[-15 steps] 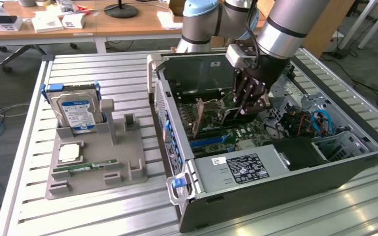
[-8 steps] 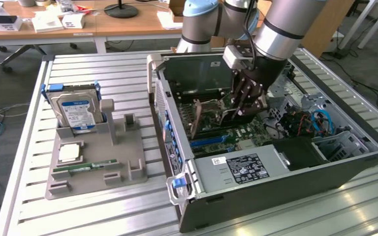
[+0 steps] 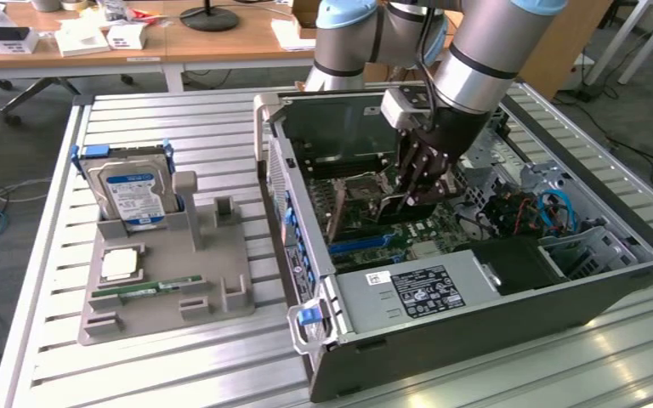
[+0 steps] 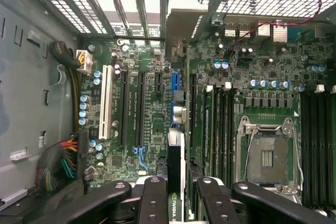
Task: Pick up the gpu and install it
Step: 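Insert the gpu into the slot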
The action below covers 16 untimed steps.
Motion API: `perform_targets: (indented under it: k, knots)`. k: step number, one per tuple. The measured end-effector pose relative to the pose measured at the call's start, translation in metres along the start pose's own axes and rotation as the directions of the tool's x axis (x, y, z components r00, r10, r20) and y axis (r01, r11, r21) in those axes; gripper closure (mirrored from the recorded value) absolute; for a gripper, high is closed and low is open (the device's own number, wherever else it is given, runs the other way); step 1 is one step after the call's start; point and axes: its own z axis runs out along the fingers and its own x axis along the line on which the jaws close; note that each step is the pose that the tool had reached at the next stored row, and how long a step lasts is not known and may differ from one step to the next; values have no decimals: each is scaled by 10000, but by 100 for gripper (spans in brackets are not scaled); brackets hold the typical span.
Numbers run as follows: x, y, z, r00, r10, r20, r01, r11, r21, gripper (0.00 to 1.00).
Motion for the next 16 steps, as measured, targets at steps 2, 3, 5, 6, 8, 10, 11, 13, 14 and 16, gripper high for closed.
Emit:
perform_targets:
  k: [2, 3, 5, 6, 8, 10, 11, 13, 14, 16]
  knots:
    - [0, 2, 1, 10000, 0, -1, 0, 10000, -1, 74]
    - [2, 4, 3, 10000, 1, 3, -1, 10000, 1, 74]
    - [11, 7, 4, 10000, 1, 2, -1, 10000, 1, 74]
    - [14, 8, 5, 10000, -1, 2, 1, 10000, 1, 74]
    - [16, 12, 10, 10000, -2, 2, 2, 10000, 0, 74]
    - [17, 29, 19, 10000, -3, 0, 3, 10000, 0, 74]
    - [16, 45, 26, 10000, -4, 2, 4, 10000, 2, 74]
    - [16, 77, 43, 10000, -3, 1, 3, 10000, 2, 74]
    - [16, 92, 52, 10000, -3, 1, 3, 10000, 3, 74]
    - [17, 104, 83, 10000, -3, 1, 3, 10000, 7, 74]
